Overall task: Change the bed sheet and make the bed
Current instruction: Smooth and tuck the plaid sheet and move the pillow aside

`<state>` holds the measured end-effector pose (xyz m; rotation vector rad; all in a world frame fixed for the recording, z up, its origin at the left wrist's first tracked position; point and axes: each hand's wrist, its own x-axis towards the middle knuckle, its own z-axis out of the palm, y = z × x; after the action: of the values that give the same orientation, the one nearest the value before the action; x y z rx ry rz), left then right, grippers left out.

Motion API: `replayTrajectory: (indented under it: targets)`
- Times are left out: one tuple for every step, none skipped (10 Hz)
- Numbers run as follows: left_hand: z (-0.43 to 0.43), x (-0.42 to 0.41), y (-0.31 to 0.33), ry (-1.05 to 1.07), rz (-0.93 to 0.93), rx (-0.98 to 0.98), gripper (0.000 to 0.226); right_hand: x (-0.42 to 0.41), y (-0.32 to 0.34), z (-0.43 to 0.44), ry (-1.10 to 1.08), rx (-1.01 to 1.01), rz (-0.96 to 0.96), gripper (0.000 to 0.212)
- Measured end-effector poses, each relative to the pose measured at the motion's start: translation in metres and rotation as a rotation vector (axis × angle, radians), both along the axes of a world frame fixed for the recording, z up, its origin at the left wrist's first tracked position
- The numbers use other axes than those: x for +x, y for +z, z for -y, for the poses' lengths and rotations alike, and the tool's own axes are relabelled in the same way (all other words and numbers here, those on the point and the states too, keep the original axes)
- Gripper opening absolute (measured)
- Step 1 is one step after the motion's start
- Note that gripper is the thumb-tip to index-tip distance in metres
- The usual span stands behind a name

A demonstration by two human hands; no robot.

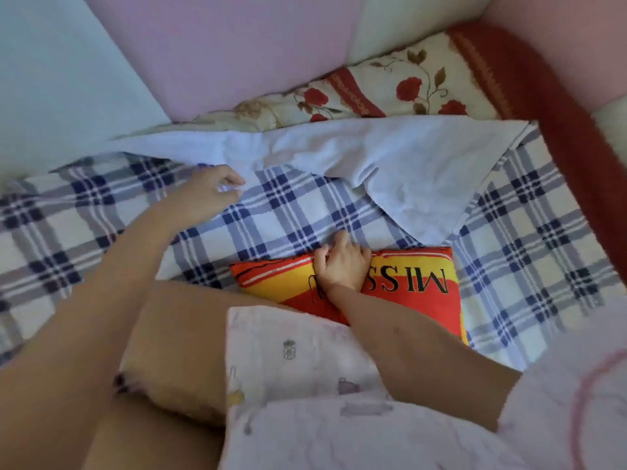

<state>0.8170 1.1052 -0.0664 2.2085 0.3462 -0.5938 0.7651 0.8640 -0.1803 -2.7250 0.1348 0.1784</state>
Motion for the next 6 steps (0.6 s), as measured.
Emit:
replayTrajectory:
  targets:
    - [0.046,-0.034,0.011,0.200,0.002,-0.075,0.019,0.005,0.020,0.008,0.058,0.004,-0.218,0.038]
    - [0.068,-0.050,0.011,0.084,-0.055,-0.070,0.016,0.054,0.046,0.022,-0.370,0.802,-0.636,0.039]
    - [0.076,-0.032,0.019,0.151,-0.082,-0.092,0.025,0.106,0.070,0.050,-0.983,1.590,-0.634,0.062]
    - [0.098,-0.008,0.027,0.272,0.012,-0.120,0.027,0.149,0.078,0.084,-1.423,2.647,-0.067,0.074]
    - [0.118,0.011,0.021,0.174,-0.041,-0.126,0.024,0.207,0.120,0.099,-1.001,1.739,-0.095,0.093]
    - [0.125,0.028,0.005,0.061,-0.150,-0.130,0.011,0.285,0.141,0.097,-0.506,1.172,-0.303,0.021]
